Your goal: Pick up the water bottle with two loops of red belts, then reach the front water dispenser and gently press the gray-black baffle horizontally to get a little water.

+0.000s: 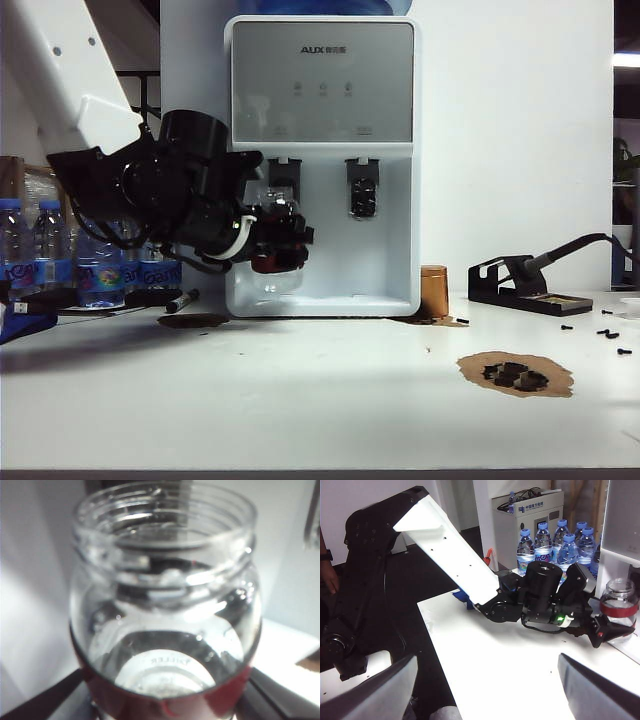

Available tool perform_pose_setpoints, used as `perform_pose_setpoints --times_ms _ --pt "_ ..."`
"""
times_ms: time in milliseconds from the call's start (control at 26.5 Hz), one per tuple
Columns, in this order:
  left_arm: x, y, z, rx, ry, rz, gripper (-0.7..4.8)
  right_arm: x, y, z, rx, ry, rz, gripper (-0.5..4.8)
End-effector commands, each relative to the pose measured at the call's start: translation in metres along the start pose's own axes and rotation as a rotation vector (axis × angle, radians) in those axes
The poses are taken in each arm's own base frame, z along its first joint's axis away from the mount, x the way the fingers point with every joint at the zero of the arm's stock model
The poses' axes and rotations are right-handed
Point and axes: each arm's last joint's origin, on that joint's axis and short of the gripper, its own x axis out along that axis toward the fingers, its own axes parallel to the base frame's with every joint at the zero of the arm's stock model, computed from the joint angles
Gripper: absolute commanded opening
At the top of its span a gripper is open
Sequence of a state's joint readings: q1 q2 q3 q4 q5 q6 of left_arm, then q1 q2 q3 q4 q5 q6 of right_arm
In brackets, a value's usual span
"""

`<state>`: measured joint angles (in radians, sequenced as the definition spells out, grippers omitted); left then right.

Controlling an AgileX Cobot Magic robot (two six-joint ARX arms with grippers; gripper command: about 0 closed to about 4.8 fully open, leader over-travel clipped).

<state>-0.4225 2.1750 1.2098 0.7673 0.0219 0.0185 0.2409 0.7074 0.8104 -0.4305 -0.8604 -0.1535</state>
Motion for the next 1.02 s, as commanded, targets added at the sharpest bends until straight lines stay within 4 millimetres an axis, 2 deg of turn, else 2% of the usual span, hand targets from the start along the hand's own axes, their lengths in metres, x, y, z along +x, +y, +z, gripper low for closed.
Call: perform_pose_setpoints --times_ms 38,340,490,1019 --pt "0.002 0.0 0.019 0.001 -0.106 0.005 -0.05 -0.001 0.001 0.003 -0.014 -0.012 0.005 4.75" --pt "0.009 -0.001 0.031 0.002 -0.134 0.002 -0.05 -0.006 0.008 0.005 -0.033 -0.036 0.045 4.75" --pt "0.01 -0.001 0.028 0.002 -0.118 0.001 -0.05 -0.012 0.015 0.007 -0.06 -0.058 0.042 4.75" --pt "0.01 -0.001 0.028 0.002 -0.118 0.002 -0.05 -0.012 0.014 0.006 -0.056 -0.052 0.026 4.75"
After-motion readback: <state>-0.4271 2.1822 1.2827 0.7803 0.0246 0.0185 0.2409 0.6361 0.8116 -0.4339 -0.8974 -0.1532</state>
